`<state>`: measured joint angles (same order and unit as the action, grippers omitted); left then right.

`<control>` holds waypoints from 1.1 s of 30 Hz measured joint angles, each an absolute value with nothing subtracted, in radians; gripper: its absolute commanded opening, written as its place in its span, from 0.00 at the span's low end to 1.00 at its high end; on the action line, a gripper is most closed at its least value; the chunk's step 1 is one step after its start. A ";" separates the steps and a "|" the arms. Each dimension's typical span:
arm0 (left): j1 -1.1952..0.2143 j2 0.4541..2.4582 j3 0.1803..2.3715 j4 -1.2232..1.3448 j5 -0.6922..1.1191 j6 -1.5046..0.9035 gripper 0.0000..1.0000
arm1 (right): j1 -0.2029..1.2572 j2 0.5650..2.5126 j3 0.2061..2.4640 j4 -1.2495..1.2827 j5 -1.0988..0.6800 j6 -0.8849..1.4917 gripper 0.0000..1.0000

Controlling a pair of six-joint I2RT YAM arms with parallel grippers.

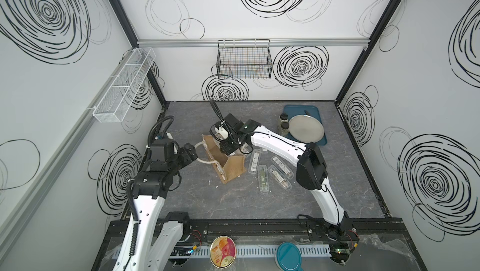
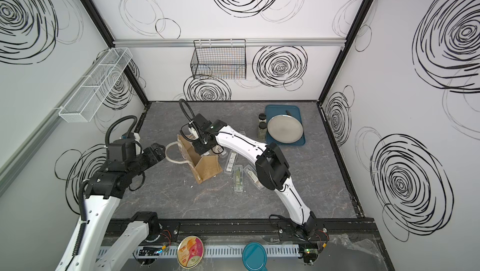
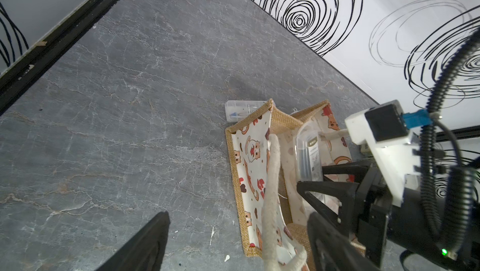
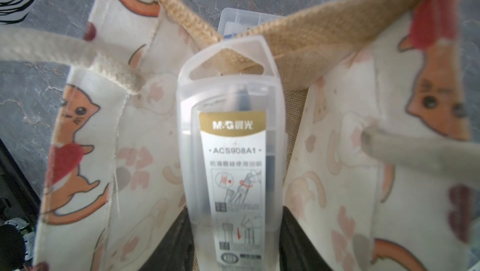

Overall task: Put the compass set into the canvas bag
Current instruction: Place the compass set in the canvas bag.

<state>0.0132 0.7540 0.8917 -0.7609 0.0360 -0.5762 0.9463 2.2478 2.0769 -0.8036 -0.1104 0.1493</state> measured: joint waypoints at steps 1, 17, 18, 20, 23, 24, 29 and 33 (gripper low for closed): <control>0.013 0.754 0.892 -0.761 0.036 -0.576 0.87 | 0.947 2.254 2.079 -0.804 -0.113 0.151 0.34; -0.004 0.752 0.888 -0.762 0.027 -0.577 0.87 | 0.963 2.291 2.082 -0.807 -0.097 0.180 0.53; -0.006 0.752 0.888 -0.762 0.025 -0.577 0.87 | 0.965 2.288 2.079 -0.805 -0.094 0.180 0.56; -0.009 0.752 0.888 -0.762 0.022 -0.577 0.87 | 0.969 2.272 2.061 -0.804 -0.089 0.183 0.60; -0.014 0.752 0.888 -0.762 0.017 -0.577 0.87 | 0.973 2.244 2.044 -0.804 -0.079 0.183 0.63; -0.015 0.752 0.888 -0.762 0.015 -0.577 0.87 | 0.973 2.233 2.042 -0.804 -0.077 0.183 0.63; -0.030 0.752 0.890 -0.762 0.003 -0.577 0.87 | 0.973 2.147 2.042 -0.797 -0.073 0.178 0.64; -0.049 0.756 0.898 -0.763 -0.004 -0.577 0.87 | 0.973 2.074 2.042 -0.796 -0.064 0.170 0.64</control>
<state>-0.0486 0.7555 0.8982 -0.7628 -0.0044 -0.5766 0.9730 2.0739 2.0422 -0.7963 -0.0639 0.1703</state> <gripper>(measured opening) 0.869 0.641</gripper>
